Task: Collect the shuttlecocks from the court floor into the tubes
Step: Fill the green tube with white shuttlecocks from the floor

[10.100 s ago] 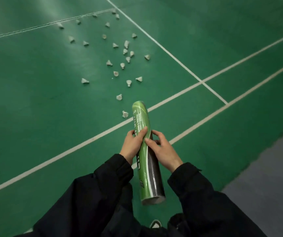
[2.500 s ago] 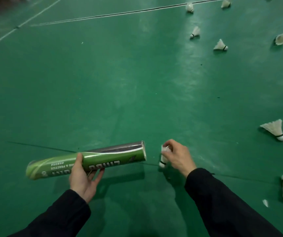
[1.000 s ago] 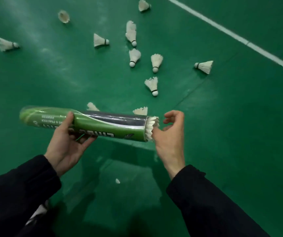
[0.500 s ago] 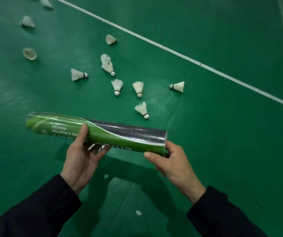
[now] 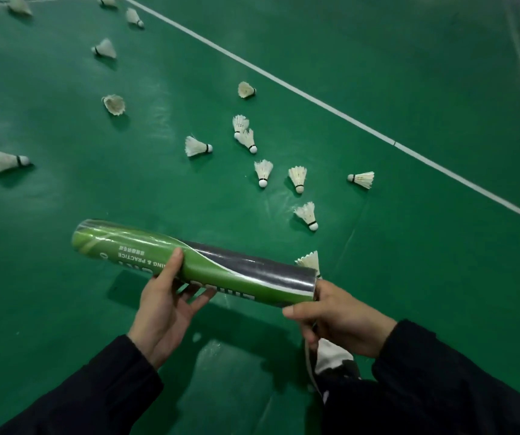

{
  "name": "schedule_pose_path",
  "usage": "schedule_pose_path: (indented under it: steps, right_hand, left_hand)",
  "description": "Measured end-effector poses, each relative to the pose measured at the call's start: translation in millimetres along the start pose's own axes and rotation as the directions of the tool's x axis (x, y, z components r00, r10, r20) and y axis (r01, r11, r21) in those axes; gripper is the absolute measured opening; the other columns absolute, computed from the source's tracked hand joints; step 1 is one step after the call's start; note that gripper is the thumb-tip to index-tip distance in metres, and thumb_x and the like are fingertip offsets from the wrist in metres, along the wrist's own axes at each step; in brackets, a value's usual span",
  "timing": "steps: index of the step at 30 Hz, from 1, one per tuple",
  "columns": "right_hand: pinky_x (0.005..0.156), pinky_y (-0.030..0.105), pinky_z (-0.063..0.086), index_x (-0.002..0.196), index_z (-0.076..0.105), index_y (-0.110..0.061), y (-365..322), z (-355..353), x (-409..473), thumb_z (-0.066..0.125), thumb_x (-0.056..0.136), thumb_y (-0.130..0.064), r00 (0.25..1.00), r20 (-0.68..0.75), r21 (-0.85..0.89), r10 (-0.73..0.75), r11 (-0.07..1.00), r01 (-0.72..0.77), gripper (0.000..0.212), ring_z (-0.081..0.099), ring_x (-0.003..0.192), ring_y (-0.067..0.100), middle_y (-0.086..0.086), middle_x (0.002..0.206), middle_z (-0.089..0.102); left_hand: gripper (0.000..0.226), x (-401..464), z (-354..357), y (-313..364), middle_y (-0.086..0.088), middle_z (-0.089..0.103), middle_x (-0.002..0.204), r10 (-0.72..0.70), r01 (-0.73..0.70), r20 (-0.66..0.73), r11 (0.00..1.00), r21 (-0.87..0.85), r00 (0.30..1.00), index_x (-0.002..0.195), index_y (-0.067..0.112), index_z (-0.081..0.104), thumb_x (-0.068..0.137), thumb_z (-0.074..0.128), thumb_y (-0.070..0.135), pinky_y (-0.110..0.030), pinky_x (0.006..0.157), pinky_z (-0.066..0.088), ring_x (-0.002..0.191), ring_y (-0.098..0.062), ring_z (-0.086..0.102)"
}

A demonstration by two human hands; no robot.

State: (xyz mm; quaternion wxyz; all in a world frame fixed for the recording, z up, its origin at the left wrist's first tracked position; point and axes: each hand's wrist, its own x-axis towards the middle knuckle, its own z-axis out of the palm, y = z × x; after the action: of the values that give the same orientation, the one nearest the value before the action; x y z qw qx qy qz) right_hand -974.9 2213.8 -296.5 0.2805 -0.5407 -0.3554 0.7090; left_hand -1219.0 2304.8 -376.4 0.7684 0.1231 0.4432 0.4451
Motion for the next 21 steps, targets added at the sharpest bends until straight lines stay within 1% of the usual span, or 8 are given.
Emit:
schedule_pose_path:
  steps: [3, 5, 8, 11, 13, 15, 18, 21]
  right_hand:
    - [0.051, 0.030, 0.054, 0.129, 0.060, -0.011, 4.6, -23.6, 25.4, 0.066, 0.091, 0.000, 0.962, -0.253, 0.030, -0.102, 0.993, 0.114, 0.040, 0.044, 0.043, 0.005, 0.003, 0.107, 0.077]
    - [0.076, 0.040, 0.059, 0.128, 0.063, -0.023, 11.9, -59.5, 51.7, 0.062, 0.097, -0.011, 0.846, -0.480, -0.402, -0.233, 0.916, 0.024, 0.033, 0.060, 0.065, 0.002, 0.002, 0.132, 0.069]
    - [0.106, 0.043, 0.047, 0.152, 0.037, -0.036, 33.2, -109.0, 91.0, 0.058, 0.095, -0.022, 0.866, -0.435, -0.860, -0.247, 0.399, -0.319, 0.062, 0.057, 0.129, 0.020, -0.004, 0.159, 0.042]
    - [0.095, 0.040, 0.052, 0.144, 0.047, -0.023, 53.9, -128.6, 121.8, 0.054, 0.092, -0.012, 0.875, -0.461, -0.878, -0.147, 0.215, -0.427, 0.054, 0.063, 0.114, 0.030, 0.009, 0.139, 0.059]
    - [0.084, 0.034, 0.054, 0.119, 0.068, -0.012, 48.5, -117.6, 126.2, 0.063, 0.091, -0.009, 0.820, -0.528, -0.753, -0.221, 0.569, -0.331, 0.028, 0.067, 0.097, 0.029, 0.008, 0.110, 0.073]
    - [0.069, 0.029, 0.053, 0.097, 0.073, -0.007, 35.4, -88.5, 118.9, 0.073, 0.088, -0.003, 0.778, -0.567, -0.367, -0.272, 0.928, 0.057, 0.010, 0.063, 0.074, 0.022, 0.003, 0.083, 0.071]
    - [0.058, 0.022, 0.052, 0.089, 0.072, -0.008, 16.9, -30.6, 105.0, 0.072, 0.086, 0.006, 0.833, -0.401, -0.112, -0.380, 0.923, 0.367, 0.015, 0.056, 0.060, 0.013, 0.001, 0.074, 0.069]
    - [0.058, 0.029, 0.055, 0.102, 0.078, -0.014, 25.0, -1.0, 113.0, 0.058, 0.094, -0.001, 0.942, -0.138, -0.082, -0.306, 0.951, 0.297, 0.024, 0.056, 0.059, 0.017, 0.010, 0.069, 0.062]
  left_hand:
    - [0.034, 7.0, -20.2, -0.1, -0.008, 0.070, 0.106, 0.017, -0.025, -0.105, 0.997, -0.077, 0.994, 0.108, 0.015, 0.065, 0.089, 0.072, 0.043, -0.042, 0.078, 0.063, 0.113, -0.028, 0.065]
    - [0.032, 7.6, -36.3, 0.2, -0.010, 0.065, 0.113, 0.036, -0.055, -0.186, 0.994, -0.097, 0.982, 0.103, 0.015, 0.063, 0.090, 0.071, 0.044, -0.043, 0.079, 0.064, 0.116, -0.029, 0.063]
    - [0.034, 5.2, -55.0, -2.4, -0.010, 0.069, 0.117, 0.065, -0.082, -0.222, 0.994, -0.071, 0.973, 0.111, 0.016, 0.066, 0.091, 0.069, 0.044, -0.046, 0.084, 0.063, 0.116, -0.028, 0.065]
    - [0.034, -0.2, -63.4, -1.9, -0.009, 0.071, 0.111, 0.091, -0.116, -0.266, 0.990, -0.077, 0.960, 0.115, 0.016, 0.067, 0.093, 0.067, 0.043, -0.046, 0.088, 0.058, 0.113, -0.027, 0.066]
    - [0.035, -2.8, -70.7, 1.2, -0.008, 0.070, 0.111, 0.091, -0.134, -0.316, 0.984, -0.115, 0.944, 0.117, 0.017, 0.066, 0.094, 0.067, 0.043, -0.045, 0.086, 0.060, 0.113, -0.028, 0.066]
    - [0.034, -4.3, -75.3, 4.1, -0.009, 0.071, 0.111, 0.099, -0.164, -0.362, 0.974, -0.156, 0.927, 0.115, 0.016, 0.065, 0.095, 0.066, 0.043, -0.045, 0.085, 0.059, 0.112, -0.028, 0.066]
    - [0.033, -5.9, -69.4, 1.6, -0.011, 0.070, 0.114, 0.113, -0.185, -0.388, 0.971, -0.153, 0.915, 0.114, 0.014, 0.065, 0.097, 0.063, 0.042, -0.047, 0.090, 0.055, 0.112, -0.029, 0.066]
    - [0.033, -6.4, -54.8, -3.5, -0.011, 0.072, 0.111, 0.138, -0.206, -0.392, 0.969, -0.139, 0.910, 0.116, 0.014, 0.064, 0.098, 0.062, 0.042, -0.046, 0.090, 0.055, 0.111, -0.029, 0.067]
